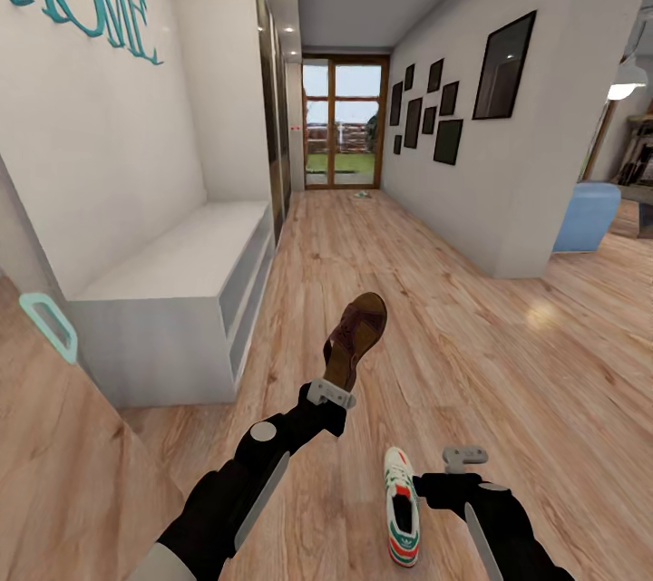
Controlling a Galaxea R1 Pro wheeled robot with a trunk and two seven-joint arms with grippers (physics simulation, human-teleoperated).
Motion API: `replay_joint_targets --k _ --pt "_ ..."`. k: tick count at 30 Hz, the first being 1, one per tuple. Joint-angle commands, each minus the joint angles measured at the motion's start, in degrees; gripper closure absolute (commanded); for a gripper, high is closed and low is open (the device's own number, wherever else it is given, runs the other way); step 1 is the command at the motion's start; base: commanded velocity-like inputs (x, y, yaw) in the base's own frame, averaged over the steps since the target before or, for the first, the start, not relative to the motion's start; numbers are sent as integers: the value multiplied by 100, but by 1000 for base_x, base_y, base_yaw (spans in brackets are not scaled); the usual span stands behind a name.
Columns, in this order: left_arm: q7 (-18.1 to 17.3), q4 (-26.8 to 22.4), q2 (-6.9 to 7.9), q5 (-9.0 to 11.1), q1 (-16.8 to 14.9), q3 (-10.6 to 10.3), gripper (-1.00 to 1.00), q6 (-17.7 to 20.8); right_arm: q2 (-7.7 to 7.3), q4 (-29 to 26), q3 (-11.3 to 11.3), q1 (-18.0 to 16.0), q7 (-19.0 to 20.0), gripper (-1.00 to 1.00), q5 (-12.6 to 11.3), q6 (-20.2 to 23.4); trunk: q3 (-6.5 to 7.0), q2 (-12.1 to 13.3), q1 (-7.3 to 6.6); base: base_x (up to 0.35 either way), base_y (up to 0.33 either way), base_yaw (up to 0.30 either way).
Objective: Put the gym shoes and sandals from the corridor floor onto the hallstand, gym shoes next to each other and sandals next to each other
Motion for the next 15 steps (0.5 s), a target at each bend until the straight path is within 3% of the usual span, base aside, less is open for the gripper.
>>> replay_joint_targets --k 1,5,10,15 --pt "-17 -7 -2 29 -3 2 100 43 2 -7 -4 -3 10 -100 2 27 -6 -2 -1 15 0 -4" --pt "-17 -7 -2 29 -3 2 100 43 2 -7 -4 -3 10 -100 2 26 -6 -2 -1 33 0 -1" --pt "-17 -7 -1 29 -3 2 100 43 2 -4 -4 -3 10 -100 2 26 -6 -2 -1 237 0 0" --pt "0 -8 -14 29 -3 8 100 59 -3 6 3 -3 3 -100 2 26 -6 -2 -1 93 0 0"
